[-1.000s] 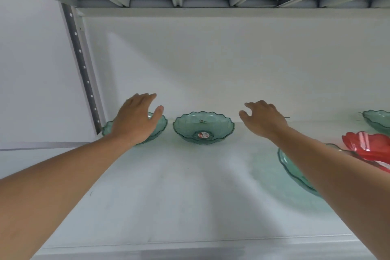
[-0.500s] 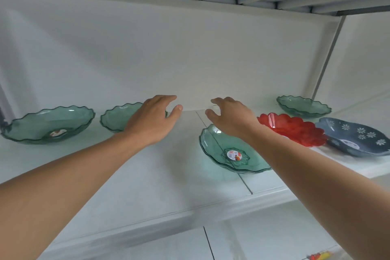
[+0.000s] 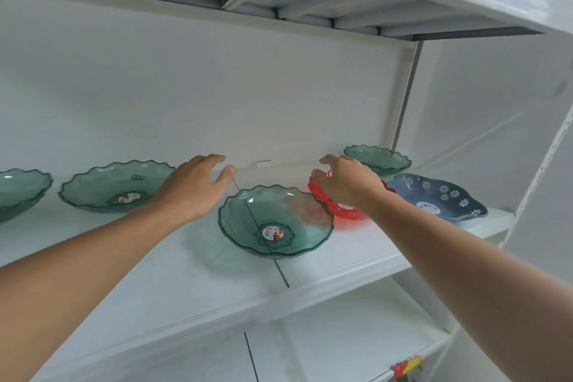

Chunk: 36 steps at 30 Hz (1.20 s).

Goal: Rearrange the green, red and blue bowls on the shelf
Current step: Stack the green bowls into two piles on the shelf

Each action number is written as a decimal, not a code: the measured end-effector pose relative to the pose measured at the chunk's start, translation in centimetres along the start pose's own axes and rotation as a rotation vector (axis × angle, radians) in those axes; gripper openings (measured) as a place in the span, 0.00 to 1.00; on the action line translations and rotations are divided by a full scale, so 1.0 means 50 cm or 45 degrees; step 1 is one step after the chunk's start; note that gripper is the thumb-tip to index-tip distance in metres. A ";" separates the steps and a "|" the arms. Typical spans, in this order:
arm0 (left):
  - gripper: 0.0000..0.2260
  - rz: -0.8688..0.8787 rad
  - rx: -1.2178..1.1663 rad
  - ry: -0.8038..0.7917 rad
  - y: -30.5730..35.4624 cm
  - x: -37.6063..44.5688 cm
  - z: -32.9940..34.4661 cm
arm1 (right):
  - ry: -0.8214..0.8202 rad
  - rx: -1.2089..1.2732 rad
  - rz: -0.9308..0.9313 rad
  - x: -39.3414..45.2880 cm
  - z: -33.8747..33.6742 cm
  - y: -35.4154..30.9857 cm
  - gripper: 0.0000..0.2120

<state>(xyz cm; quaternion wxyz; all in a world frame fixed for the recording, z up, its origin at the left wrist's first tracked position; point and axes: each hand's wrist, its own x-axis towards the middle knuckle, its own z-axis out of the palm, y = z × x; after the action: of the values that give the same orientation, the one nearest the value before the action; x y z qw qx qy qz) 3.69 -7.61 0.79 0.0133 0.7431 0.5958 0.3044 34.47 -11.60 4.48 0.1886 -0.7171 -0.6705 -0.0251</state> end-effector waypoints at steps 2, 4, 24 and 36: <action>0.31 -0.023 0.035 -0.022 0.023 0.008 0.017 | 0.002 0.017 -0.004 0.019 0.000 0.049 0.28; 0.32 -0.061 0.086 -0.031 0.046 0.016 0.033 | -0.011 0.039 -0.036 0.044 0.001 0.096 0.28; 0.31 -0.465 0.241 -0.374 0.054 0.039 0.092 | -0.108 0.109 -0.116 0.243 0.030 0.245 0.26; 0.09 -0.479 0.247 -0.355 0.025 0.122 0.164 | -0.114 0.046 0.169 0.363 0.030 0.524 0.16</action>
<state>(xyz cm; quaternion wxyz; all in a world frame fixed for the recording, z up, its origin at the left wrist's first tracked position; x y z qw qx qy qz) 9.25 0.30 -2.74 0.0803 0.6516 0.7425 0.1327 61.38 5.34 2.15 0.1725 -0.7568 -0.6297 0.0314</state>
